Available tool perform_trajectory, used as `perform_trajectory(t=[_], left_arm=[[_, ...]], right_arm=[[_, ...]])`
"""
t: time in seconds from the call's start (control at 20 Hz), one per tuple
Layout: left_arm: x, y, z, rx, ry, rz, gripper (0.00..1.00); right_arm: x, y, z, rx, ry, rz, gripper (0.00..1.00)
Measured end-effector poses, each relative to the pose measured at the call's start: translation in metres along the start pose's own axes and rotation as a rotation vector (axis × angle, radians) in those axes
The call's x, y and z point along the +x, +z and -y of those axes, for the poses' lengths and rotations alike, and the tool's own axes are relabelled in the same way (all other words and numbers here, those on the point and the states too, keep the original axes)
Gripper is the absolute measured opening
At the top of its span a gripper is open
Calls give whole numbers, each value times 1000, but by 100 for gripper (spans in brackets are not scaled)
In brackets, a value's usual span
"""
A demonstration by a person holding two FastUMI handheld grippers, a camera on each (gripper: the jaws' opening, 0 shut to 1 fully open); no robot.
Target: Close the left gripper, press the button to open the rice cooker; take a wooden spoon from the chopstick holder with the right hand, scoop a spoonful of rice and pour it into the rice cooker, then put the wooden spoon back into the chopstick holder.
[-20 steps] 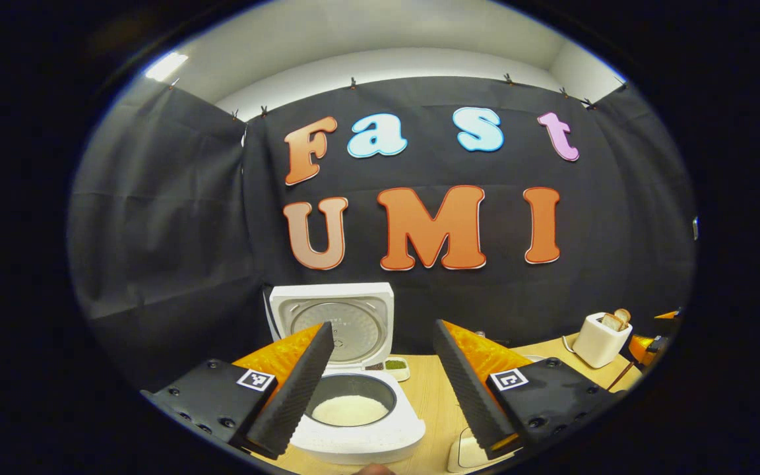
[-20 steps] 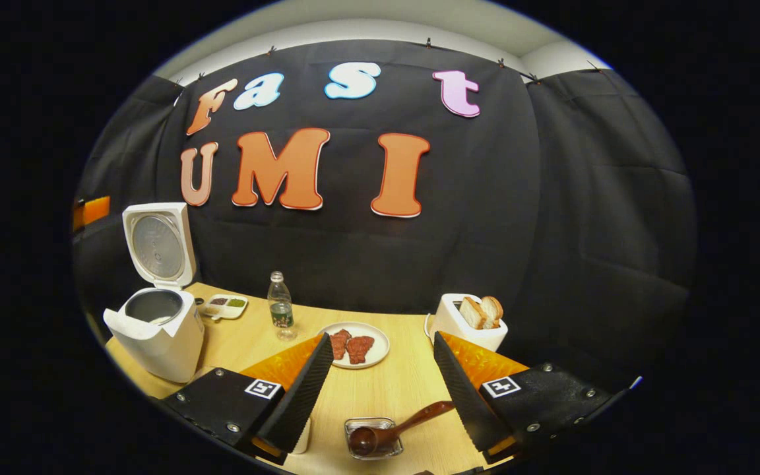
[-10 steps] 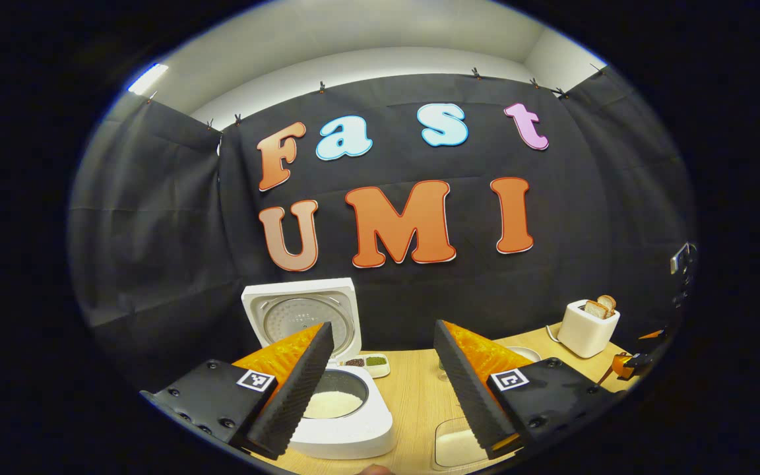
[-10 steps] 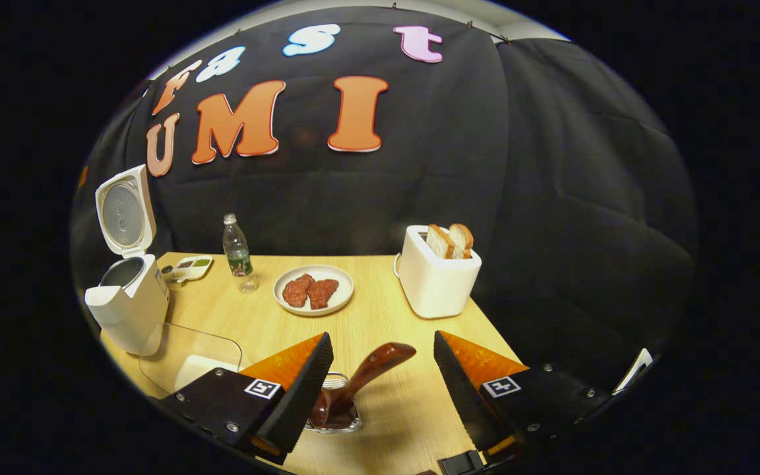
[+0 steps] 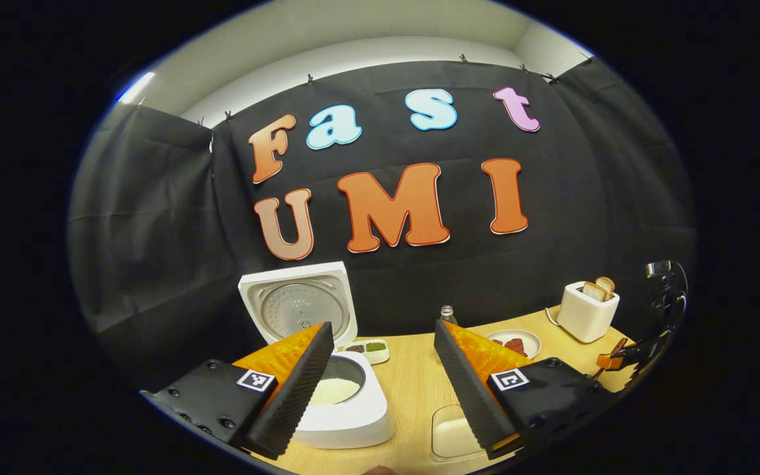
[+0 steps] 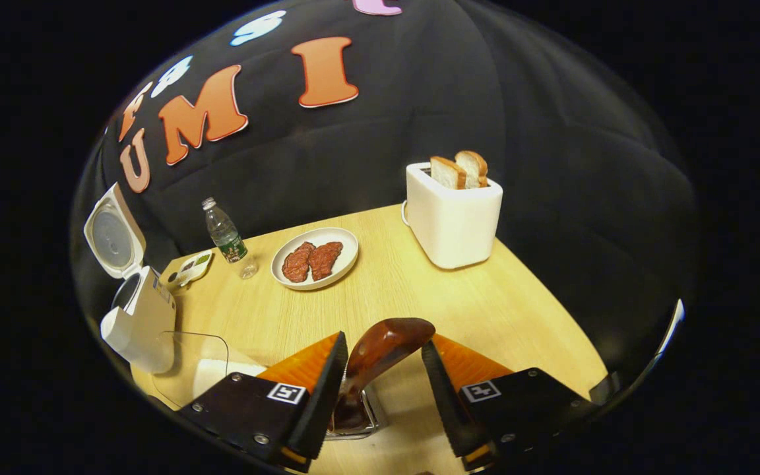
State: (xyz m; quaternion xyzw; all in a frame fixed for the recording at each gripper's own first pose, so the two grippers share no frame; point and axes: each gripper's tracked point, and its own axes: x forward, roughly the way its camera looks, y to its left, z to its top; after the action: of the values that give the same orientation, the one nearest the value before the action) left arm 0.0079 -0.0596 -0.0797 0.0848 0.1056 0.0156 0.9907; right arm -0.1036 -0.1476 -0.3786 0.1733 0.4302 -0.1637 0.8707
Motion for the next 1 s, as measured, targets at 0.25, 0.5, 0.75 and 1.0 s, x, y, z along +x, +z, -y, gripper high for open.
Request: perform_trajectory(t=[0.25, 0.5, 0.75, 1.0], left_arm=[[3, 0, 4, 12, -17, 6, 100], [6, -3, -6, 1, -18, 14, 100], [11, -13, -21, -27, -21, 5, 100], [15, -29, -51, -52, 17, -17, 100]], right_arm=[[7, -12, -12, 132, 11, -44, 29], [-12, -15, -15, 206, -3, -27, 18], [-44, 21, -24, 194, -13, 80, 14], [-87, 72, -67, 141, 40, 202, 14]])
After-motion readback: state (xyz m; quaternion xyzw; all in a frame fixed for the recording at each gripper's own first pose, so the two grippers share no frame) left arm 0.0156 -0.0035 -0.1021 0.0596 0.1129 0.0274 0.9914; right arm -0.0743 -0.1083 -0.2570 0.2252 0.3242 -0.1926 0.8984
